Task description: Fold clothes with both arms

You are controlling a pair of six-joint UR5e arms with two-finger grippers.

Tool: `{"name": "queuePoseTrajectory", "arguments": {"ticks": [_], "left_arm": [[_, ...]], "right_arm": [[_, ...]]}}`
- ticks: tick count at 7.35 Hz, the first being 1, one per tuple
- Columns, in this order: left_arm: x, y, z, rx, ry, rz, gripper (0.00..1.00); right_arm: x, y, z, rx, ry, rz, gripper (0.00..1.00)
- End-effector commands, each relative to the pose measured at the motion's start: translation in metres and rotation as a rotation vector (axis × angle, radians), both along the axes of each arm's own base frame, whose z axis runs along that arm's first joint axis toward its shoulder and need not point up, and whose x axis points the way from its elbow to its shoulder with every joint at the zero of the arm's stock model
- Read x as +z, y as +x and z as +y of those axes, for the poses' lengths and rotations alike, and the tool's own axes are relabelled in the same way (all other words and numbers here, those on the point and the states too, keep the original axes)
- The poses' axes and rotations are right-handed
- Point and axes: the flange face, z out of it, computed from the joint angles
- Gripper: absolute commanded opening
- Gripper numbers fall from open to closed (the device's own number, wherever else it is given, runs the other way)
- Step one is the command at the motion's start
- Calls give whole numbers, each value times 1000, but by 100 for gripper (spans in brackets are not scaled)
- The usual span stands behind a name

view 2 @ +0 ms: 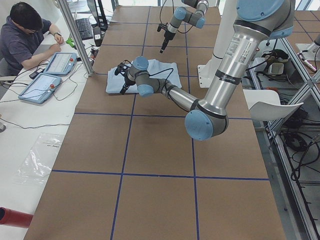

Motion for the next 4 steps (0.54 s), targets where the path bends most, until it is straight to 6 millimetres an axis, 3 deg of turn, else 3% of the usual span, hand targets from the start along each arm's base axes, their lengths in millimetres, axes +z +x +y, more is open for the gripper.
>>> {"name": "queuePoseTrajectory", "arguments": {"ticks": [1, 4], "left_arm": [[-18, 25, 95, 74, -114, 121, 100], [-30, 114, 199, 1, -326, 54, 100]], "right_arm": [[45, 30, -1, 3, 31, -82, 100], [56, 38, -5, 18, 36, -85, 100]]}}
